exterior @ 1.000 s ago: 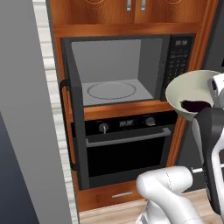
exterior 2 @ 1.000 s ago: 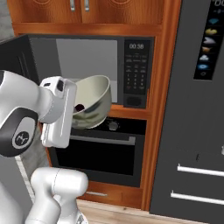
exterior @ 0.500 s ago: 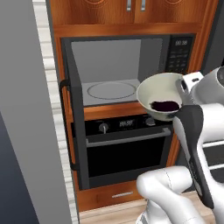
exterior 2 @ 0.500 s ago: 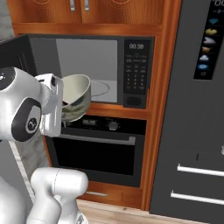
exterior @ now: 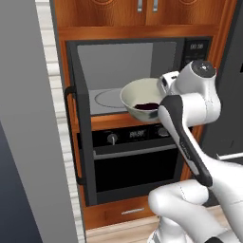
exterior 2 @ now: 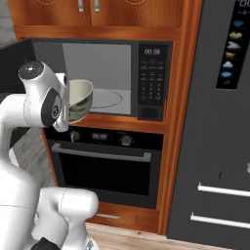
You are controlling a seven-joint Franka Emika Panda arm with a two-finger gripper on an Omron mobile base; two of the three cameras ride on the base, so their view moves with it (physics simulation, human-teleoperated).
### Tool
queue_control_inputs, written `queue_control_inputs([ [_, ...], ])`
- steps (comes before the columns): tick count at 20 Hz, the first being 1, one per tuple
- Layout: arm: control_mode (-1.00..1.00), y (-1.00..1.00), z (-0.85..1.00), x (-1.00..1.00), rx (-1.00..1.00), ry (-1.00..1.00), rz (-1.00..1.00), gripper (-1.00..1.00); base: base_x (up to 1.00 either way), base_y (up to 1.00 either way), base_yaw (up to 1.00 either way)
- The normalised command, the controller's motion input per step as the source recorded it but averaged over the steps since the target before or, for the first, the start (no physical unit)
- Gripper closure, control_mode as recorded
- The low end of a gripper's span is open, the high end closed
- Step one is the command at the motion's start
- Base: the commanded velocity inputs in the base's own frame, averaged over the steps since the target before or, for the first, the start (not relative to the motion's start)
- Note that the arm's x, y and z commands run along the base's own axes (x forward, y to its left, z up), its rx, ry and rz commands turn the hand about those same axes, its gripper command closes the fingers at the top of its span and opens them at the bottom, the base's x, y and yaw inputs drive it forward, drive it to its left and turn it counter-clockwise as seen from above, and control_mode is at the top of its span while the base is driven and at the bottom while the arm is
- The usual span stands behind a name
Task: Pick the eggplant from the sink and place it in the bowl. Then pick the bowl and place it in the microwave. Then close the microwave door and press the start button.
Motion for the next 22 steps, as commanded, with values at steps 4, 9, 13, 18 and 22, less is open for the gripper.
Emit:
queue_control_inputs([
  [4, -1.00, 0.04, -0.14, 1.00, 0.02, 0.08, 0.00, 1.00, 0.00, 0.00, 0.00],
  [9, -1.00, 0.15, -0.22, 1.00, 0.00, 0.01, 0.00, 1.00, 0.00, 0.00, 0.00],
  [13, -1.00, 0.08, -0.17, 1.00, 0.00, 0.00, 0.00, 1.00, 0.00, 0.00, 0.00],
  [18, -1.00, 0.00, -0.21, 1.00, 0.02, 0.00, -0.02, 1.00, 0.00, 0.00, 0.00],
  [22, -1.00, 0.00, -0.28, 0.94, 0.02, 0.00, -0.04, 1.00, 0.00, 0.00, 0.00],
])
